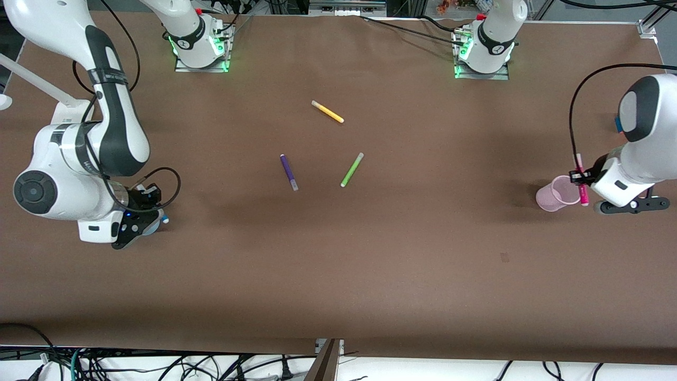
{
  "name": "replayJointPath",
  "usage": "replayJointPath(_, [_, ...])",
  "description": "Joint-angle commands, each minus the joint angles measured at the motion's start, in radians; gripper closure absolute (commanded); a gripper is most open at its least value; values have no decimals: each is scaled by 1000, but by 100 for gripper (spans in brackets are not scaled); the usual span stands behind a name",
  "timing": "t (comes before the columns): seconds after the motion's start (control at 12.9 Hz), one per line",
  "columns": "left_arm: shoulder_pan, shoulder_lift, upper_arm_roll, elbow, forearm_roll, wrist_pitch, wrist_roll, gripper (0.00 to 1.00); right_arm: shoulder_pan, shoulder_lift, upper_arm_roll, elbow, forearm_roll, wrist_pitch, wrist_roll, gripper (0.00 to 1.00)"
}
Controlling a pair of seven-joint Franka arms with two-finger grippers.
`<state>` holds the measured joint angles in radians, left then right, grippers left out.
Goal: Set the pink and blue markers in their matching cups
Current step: 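Carry the blue marker to the blue cup while the left gripper carries pink, then lower the markers into the cups and open both grippers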
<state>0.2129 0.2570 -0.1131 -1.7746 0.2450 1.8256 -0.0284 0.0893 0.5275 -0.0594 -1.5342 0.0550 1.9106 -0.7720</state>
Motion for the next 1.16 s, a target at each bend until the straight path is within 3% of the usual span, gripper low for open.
replayJointPath(0.0, [28, 36, -16, -5, 46, -14, 94, 100, -43, 17, 10, 20, 124, 24, -143, 100])
replayJointPath(0.15, [43, 60, -14, -26, 50, -25, 143, 100, -39, 17, 9, 23, 62, -5, -139, 100])
replayJointPath(0.31, [65, 106, -14, -19, 77, -35, 214, 100, -33, 20, 9, 44, -115, -83, -133, 100])
replayJointPath(0.7, [59, 145, -16, -13, 115, -74, 234, 100, -7, 46, 12, 49, -530, -94, -162, 100])
replayJointPath(1.08, [52, 205, -16, 31, 122, -72, 235, 100, 55, 112, 12, 37, -739, -94, -170, 100])
